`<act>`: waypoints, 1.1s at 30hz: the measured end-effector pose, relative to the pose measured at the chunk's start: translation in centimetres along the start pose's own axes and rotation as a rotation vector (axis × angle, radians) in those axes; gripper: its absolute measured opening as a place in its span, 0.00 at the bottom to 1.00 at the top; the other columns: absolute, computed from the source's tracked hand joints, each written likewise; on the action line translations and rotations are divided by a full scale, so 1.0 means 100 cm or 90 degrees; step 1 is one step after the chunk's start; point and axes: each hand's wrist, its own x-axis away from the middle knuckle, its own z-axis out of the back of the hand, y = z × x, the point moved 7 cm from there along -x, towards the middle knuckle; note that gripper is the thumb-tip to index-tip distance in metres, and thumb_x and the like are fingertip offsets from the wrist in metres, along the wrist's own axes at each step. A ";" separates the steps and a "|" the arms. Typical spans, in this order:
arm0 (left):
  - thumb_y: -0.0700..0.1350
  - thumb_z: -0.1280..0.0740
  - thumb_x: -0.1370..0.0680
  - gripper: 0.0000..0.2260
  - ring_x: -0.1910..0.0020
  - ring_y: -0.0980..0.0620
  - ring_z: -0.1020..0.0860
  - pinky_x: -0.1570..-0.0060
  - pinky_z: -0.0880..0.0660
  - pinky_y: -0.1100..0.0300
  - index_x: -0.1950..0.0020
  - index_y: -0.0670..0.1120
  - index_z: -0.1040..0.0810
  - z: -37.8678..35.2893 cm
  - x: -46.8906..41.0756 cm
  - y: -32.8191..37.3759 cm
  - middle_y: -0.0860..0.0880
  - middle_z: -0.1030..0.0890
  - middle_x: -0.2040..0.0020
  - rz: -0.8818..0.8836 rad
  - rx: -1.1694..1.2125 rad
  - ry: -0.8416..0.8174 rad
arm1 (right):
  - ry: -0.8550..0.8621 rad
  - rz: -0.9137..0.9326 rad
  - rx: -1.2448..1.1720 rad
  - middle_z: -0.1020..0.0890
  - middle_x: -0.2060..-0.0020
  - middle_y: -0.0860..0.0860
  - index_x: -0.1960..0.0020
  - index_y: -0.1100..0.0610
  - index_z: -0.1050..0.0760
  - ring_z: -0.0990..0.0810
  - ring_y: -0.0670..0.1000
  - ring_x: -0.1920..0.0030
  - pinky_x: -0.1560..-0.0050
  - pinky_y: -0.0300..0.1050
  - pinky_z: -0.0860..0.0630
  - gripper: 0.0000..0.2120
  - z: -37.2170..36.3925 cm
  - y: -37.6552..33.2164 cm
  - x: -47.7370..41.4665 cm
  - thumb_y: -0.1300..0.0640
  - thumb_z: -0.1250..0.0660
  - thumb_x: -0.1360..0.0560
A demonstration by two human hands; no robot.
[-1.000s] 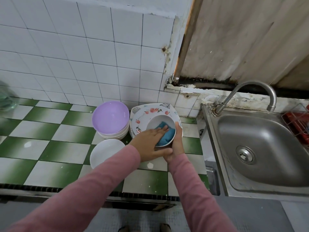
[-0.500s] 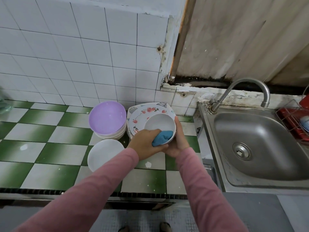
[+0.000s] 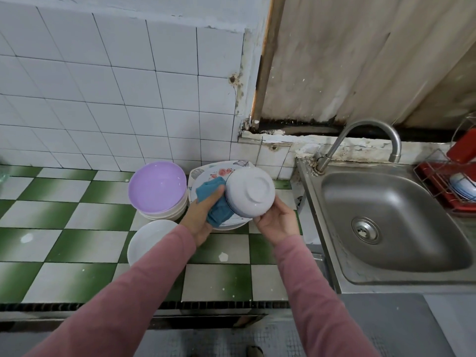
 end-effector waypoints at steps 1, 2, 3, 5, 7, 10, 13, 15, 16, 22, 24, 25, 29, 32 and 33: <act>0.54 0.26 0.30 0.29 0.42 0.45 0.20 0.47 0.20 0.48 0.32 0.48 0.27 0.004 0.000 0.003 0.43 0.19 0.40 -0.016 0.016 0.040 | -0.026 0.020 0.003 0.15 0.48 0.56 0.43 0.58 0.22 0.15 0.58 0.49 0.58 0.50 0.16 0.13 -0.004 -0.010 0.002 0.57 0.36 0.26; 0.54 0.28 0.27 0.26 0.44 0.46 0.19 0.51 0.20 0.51 0.31 0.47 0.27 0.007 -0.002 0.006 0.43 0.19 0.40 -0.032 0.049 0.079 | -0.033 0.042 0.004 0.15 0.49 0.56 0.44 0.57 0.22 0.15 0.57 0.51 0.59 0.50 0.16 0.12 -0.008 -0.019 0.004 0.57 0.36 0.26; 0.54 0.30 0.25 0.24 0.46 0.48 0.19 0.54 0.20 0.55 0.31 0.47 0.28 0.009 -0.004 0.008 0.44 0.19 0.40 -0.047 0.074 0.114 | -0.058 0.056 0.013 0.15 0.48 0.55 0.45 0.56 0.23 0.15 0.57 0.50 0.58 0.49 0.16 0.10 -0.014 -0.026 0.007 0.57 0.36 0.25; 0.56 0.35 0.21 0.23 0.46 0.50 0.21 0.54 0.22 0.58 0.30 0.47 0.29 0.003 -0.001 0.015 0.46 0.21 0.39 -0.101 0.028 0.150 | -0.058 0.087 0.092 0.16 0.48 0.54 0.50 0.54 0.26 0.17 0.57 0.50 0.58 0.48 0.17 0.03 -0.020 -0.034 0.011 0.59 0.37 0.21; 0.55 0.37 0.20 0.19 0.43 0.50 0.24 0.48 0.25 0.57 0.32 0.49 0.29 -0.013 0.006 0.019 0.49 0.21 0.42 -0.160 -0.095 0.158 | -0.029 0.117 0.243 0.19 0.49 0.54 0.49 0.55 0.30 0.20 0.55 0.54 0.61 0.46 0.19 0.03 -0.029 -0.033 0.016 0.60 0.41 0.17; 0.53 0.37 0.19 0.13 0.39 0.54 0.26 0.42 0.27 0.63 0.35 0.56 0.31 -0.055 0.012 0.015 0.52 0.23 0.39 -0.251 -0.238 0.023 | -0.038 0.173 0.452 0.20 0.53 0.56 0.46 0.56 0.32 0.20 0.51 0.58 0.64 0.42 0.22 0.04 -0.049 -0.021 0.026 0.62 0.44 0.16; 0.57 0.40 0.20 0.18 0.38 0.59 0.26 0.41 0.29 0.71 0.31 0.54 0.32 -0.074 0.010 0.020 0.52 0.26 0.36 -0.334 -0.334 -0.021 | -0.072 0.215 0.540 0.19 0.59 0.55 0.44 0.59 0.32 0.20 0.44 0.65 0.68 0.34 0.24 0.09 -0.064 -0.015 0.036 0.70 0.47 0.18; 0.54 0.41 0.17 0.13 0.45 0.56 0.23 0.47 0.27 0.70 0.36 0.51 0.28 -0.069 0.001 0.031 0.51 0.22 0.44 -0.339 -0.357 0.023 | -0.096 0.223 0.584 0.18 0.57 0.55 0.46 0.58 0.31 0.19 0.47 0.60 0.62 0.36 0.22 0.07 -0.068 -0.016 0.040 0.68 0.44 0.17; 0.54 0.41 0.17 0.10 0.46 0.52 0.23 0.48 0.26 0.66 0.40 0.51 0.26 -0.065 -0.004 0.037 0.51 0.21 0.48 -0.310 -0.349 0.044 | -0.108 0.226 0.604 0.18 0.55 0.56 0.47 0.57 0.29 0.19 0.48 0.57 0.60 0.37 0.22 0.06 -0.069 -0.016 0.041 0.64 0.43 0.16; 0.54 0.43 0.17 0.13 0.37 0.55 0.26 0.39 0.28 0.64 0.32 0.57 0.32 -0.077 0.002 0.036 0.49 0.25 0.36 -0.422 -0.452 -0.007 | -0.069 0.283 0.606 0.18 0.57 0.53 0.45 0.60 0.27 0.19 0.46 0.58 0.60 0.38 0.22 0.07 -0.070 -0.035 0.039 0.62 0.44 0.16; 0.57 0.43 0.18 0.18 0.32 0.53 0.29 0.34 0.31 0.60 0.28 0.58 0.35 -0.082 0.005 0.030 0.50 0.29 0.31 -0.483 -0.483 -0.054 | -0.071 0.292 0.615 0.19 0.59 0.50 0.43 0.63 0.27 0.20 0.38 0.63 0.64 0.33 0.24 0.08 -0.071 -0.040 0.042 0.63 0.45 0.16; 0.58 0.43 0.18 0.18 0.34 0.53 0.28 0.36 0.29 0.62 0.29 0.56 0.34 -0.081 0.001 0.031 0.49 0.27 0.33 -0.457 -0.463 -0.053 | -0.076 0.295 0.630 0.19 0.59 0.50 0.42 0.63 0.27 0.20 0.37 0.64 0.64 0.32 0.24 0.09 -0.071 -0.041 0.041 0.63 0.44 0.16; 0.56 0.45 0.17 0.14 0.49 0.53 0.23 0.56 0.26 0.70 0.38 0.51 0.28 -0.073 -0.013 0.035 0.51 0.22 0.49 -0.261 -0.372 0.032 | -0.087 0.311 0.672 0.19 0.54 0.54 0.44 0.61 0.24 0.21 0.45 0.59 0.62 0.36 0.22 0.09 -0.072 -0.046 0.041 0.60 0.43 0.16; 0.56 0.44 0.17 0.16 0.39 0.54 0.25 0.42 0.26 0.64 0.31 0.52 0.31 -0.083 0.001 0.040 0.50 0.24 0.38 -0.428 -0.495 -0.004 | -0.076 0.313 0.635 0.19 0.53 0.51 0.47 0.56 0.23 0.20 0.44 0.56 0.57 0.35 0.22 0.10 -0.069 -0.049 0.041 0.61 0.43 0.16; 0.57 0.43 0.18 0.18 0.36 0.53 0.27 0.37 0.28 0.62 0.29 0.53 0.33 -0.087 0.004 0.038 0.50 0.26 0.35 -0.472 -0.537 -0.039 | -0.079 0.308 0.631 0.19 0.53 0.50 0.47 0.55 0.24 0.19 0.43 0.55 0.56 0.34 0.22 0.10 -0.069 -0.049 0.042 0.62 0.43 0.16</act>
